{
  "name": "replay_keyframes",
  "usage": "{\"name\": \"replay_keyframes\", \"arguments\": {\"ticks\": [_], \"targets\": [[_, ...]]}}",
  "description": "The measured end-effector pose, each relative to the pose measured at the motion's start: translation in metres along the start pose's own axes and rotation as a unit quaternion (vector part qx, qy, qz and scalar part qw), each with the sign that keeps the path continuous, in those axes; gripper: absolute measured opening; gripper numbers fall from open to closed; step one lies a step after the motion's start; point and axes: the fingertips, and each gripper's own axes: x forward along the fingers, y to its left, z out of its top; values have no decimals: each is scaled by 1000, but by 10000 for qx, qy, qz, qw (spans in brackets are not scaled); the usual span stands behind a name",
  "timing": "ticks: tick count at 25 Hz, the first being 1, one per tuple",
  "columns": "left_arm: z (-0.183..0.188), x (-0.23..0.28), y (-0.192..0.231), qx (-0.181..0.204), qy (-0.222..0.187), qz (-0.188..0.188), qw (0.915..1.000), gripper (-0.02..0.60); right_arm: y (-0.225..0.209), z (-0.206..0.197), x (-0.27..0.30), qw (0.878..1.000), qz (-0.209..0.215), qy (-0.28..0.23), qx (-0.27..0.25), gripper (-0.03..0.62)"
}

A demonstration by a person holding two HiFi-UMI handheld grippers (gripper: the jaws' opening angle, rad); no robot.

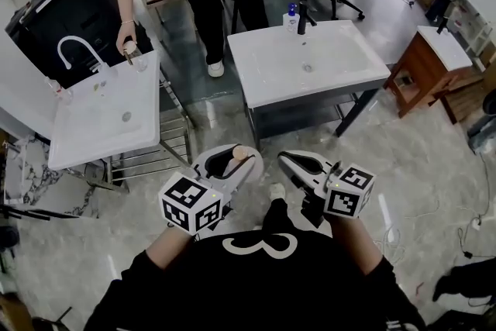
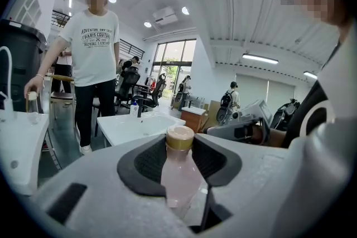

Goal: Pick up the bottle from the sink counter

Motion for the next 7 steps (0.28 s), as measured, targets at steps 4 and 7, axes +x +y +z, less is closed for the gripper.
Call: {"name": "replay_keyframes", "arguments": {"ticks": [4,7], "targets": [[3,1,1,2,2,-52,10000,152,0,4,3,10000,-14,-8,-13,14],[5,1,4,6,8,-71,10000,152,-1,6,7,10000,-26,-21,-13,14]]}}
